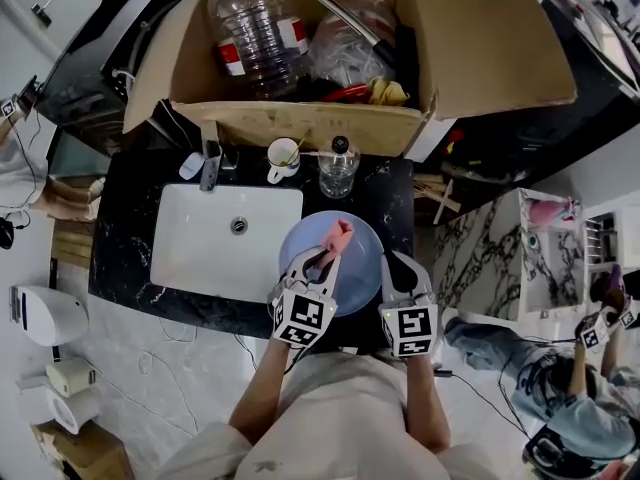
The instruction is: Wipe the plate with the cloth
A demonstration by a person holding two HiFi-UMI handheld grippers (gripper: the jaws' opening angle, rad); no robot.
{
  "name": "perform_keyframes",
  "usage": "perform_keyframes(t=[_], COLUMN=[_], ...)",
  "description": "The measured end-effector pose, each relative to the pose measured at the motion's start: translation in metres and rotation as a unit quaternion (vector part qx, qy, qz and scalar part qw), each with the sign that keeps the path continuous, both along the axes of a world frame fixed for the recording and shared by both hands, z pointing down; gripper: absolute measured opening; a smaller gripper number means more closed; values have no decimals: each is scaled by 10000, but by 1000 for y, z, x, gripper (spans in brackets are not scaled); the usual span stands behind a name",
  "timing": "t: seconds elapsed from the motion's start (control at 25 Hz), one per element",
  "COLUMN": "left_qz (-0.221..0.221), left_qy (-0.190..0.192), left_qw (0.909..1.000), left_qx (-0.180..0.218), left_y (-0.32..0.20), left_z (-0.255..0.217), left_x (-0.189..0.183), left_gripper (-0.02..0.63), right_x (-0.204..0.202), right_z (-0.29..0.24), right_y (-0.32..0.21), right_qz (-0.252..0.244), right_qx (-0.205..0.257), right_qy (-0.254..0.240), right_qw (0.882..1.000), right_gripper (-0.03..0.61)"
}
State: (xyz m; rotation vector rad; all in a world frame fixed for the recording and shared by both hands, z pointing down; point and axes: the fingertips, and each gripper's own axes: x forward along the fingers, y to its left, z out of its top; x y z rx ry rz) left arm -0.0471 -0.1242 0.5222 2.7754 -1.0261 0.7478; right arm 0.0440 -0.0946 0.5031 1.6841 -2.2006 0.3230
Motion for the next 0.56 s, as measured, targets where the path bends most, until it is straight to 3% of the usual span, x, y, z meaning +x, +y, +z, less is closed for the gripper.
perform_keyframes(t=[0.56], left_qz=[-39], left_qy=[240], left_qw=[9997], left_qx=[94], left_y=[13], left_z=[-15], left_x=[2], left_gripper=[34], right_x=[-5], right_z=[-13], right_y=[12], right_qz=[23], right_qx=[26], right_qy=[-82], right_qw=[10000], right_gripper=[6])
